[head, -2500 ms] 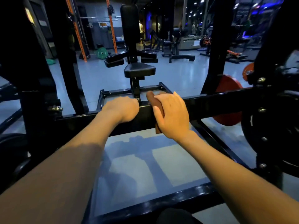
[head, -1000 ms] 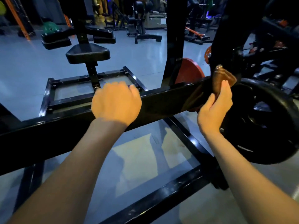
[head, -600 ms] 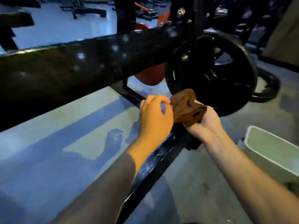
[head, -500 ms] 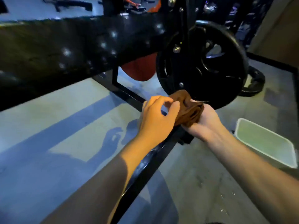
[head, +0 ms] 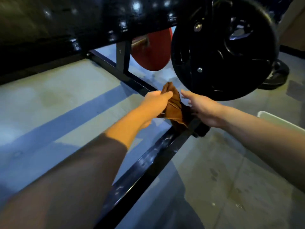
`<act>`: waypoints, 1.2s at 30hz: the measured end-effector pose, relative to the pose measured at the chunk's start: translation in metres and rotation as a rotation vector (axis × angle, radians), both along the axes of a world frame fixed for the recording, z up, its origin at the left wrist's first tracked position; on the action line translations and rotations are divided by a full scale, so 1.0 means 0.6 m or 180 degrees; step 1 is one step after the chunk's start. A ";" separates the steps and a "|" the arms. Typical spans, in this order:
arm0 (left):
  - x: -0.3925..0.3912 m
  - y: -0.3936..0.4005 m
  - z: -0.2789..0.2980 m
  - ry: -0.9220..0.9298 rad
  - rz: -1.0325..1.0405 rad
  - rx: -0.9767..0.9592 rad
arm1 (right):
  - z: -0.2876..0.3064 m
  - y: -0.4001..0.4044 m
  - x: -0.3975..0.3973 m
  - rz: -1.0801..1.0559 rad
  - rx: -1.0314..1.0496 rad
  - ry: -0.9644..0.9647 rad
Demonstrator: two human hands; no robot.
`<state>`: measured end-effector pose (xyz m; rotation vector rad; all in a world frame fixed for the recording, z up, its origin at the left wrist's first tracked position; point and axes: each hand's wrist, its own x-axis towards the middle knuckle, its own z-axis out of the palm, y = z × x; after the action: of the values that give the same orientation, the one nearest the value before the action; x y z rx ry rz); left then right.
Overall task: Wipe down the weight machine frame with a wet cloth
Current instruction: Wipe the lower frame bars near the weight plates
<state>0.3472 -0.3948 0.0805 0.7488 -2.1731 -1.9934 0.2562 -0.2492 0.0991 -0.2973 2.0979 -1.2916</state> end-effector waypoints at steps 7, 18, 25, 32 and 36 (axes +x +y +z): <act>0.020 -0.031 0.028 -0.0239 0.0163 0.0636 | -0.022 -0.025 -0.003 0.1057 -0.0443 0.0352; 0.049 -0.083 0.002 -0.0160 0.0445 0.0894 | -0.039 -0.076 0.020 0.2063 -0.0510 0.1383; 0.062 -0.118 0.006 -0.0424 0.0307 0.0659 | -0.028 -0.090 0.014 0.1591 -0.0799 0.0883; 0.042 -0.094 0.008 -0.0256 0.0489 0.0781 | -0.031 -0.084 0.024 0.1502 -0.0920 0.1330; 0.032 -0.078 0.015 -0.0146 0.0561 0.0961 | -0.041 -0.085 0.018 0.1299 -0.0508 0.1614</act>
<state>0.3665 -0.4415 0.0893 0.9938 -1.7743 -2.2538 0.2671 -0.3002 0.0743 -1.1623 2.1693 -1.2169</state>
